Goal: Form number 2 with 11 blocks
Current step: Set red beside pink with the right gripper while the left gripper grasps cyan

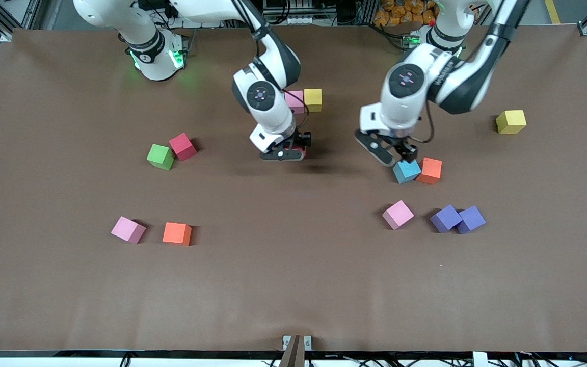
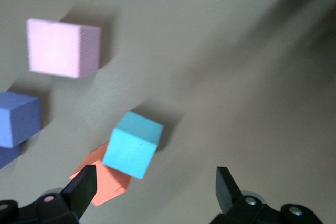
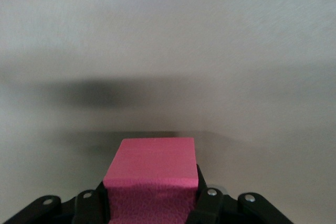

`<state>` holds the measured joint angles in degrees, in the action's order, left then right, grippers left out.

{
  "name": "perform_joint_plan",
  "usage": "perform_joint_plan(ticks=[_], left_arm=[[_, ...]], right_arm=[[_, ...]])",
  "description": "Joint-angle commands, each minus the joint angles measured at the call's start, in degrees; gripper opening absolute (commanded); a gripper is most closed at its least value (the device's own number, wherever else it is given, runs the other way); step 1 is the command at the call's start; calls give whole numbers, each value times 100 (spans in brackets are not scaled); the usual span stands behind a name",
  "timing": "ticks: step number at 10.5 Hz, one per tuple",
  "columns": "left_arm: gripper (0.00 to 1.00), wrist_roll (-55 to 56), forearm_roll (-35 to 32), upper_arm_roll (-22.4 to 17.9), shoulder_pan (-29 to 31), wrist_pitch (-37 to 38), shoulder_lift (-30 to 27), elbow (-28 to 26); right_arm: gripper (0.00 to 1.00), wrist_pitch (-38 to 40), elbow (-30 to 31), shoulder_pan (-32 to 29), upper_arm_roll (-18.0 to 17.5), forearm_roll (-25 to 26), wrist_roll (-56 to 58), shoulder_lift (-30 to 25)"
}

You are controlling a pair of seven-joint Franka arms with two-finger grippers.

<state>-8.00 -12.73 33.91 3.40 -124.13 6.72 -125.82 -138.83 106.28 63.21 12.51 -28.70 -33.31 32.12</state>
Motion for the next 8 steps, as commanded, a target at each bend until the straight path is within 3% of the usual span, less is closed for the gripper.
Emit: perform_joint_plan(ticks=[1,6,8], left_arm=[[100,27,114,90,414,29,266,294],[100,-885,-458,99,750,-50,689,198],[100,-1587,-493,90,750,-286,856,181]], right_arm=[[28,461,-633,235,112,-49,-297,391],[27,857,-617,982,577,5,-598,462],[27,840,-617,1088,577,5,-774,462]])
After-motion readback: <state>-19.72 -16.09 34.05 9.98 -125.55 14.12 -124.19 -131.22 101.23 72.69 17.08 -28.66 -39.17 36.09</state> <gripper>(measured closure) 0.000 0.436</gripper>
